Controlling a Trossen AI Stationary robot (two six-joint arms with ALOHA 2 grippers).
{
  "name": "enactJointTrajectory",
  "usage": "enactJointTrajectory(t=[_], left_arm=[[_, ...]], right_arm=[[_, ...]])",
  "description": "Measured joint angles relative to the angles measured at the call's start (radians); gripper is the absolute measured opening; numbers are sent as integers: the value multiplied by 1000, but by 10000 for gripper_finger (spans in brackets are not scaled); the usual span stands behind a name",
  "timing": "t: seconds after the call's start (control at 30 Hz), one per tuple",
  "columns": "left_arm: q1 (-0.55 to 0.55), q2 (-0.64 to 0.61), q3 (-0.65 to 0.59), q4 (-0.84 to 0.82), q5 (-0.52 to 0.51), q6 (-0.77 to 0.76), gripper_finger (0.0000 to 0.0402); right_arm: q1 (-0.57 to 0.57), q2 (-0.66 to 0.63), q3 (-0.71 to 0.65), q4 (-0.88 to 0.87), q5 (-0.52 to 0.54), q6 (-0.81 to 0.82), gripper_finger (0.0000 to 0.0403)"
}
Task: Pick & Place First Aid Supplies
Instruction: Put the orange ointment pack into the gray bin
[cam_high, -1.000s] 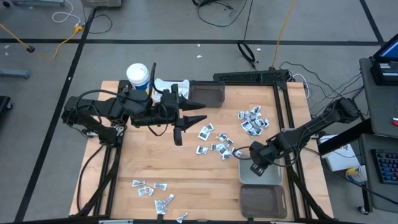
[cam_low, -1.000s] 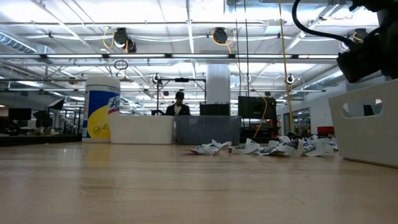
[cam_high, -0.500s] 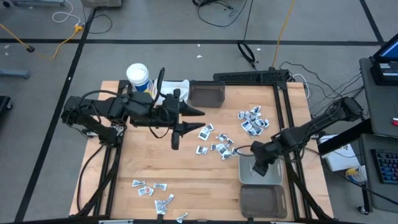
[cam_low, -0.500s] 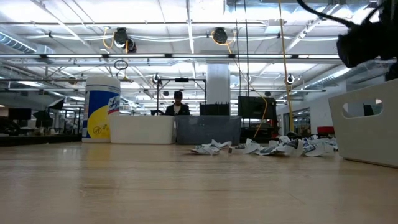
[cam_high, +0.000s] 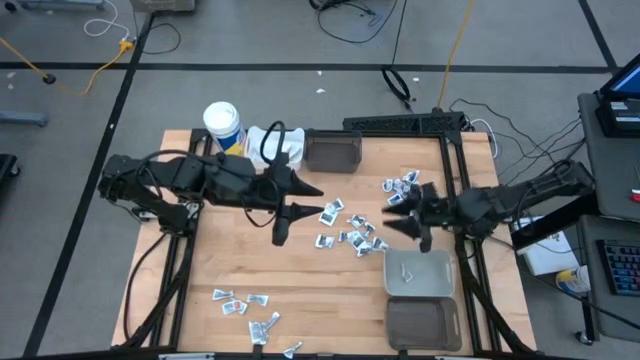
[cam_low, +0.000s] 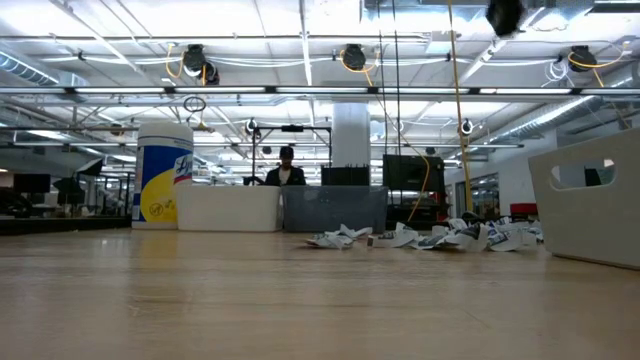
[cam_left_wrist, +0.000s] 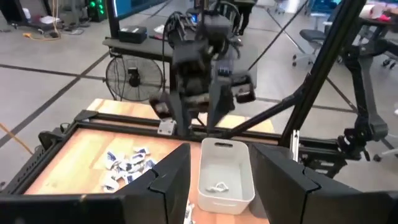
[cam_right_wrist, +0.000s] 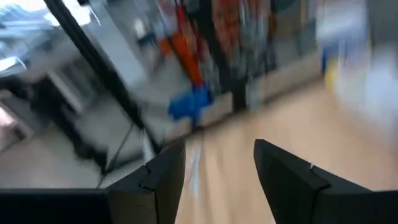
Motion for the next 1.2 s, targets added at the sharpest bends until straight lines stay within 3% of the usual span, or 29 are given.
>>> enactJointTrajectory(t=[0.13,0.23,0.57,0.87,1.0,1.2], left_arm=[[0,0,0,-10,-1,-13,170],[-17,0,0,-85,22,-77,170],[-183,35,1,-421,65,-447,170],[-316,54,0,-593,220,-757,170],[-370,53,0,-690,272,-791,170],[-410,115,1,-858,312,-687,170]], right_arm=[[-33,47,0,311,50,-213,185],[-55,82,0,411,24,-244,185],[-95,141,0,404,-92,-175,185],[-145,154,0,388,-191,-126,185],[-154,154,4,385,-216,-126,185],[-155,154,30,351,-218,-132,185]])
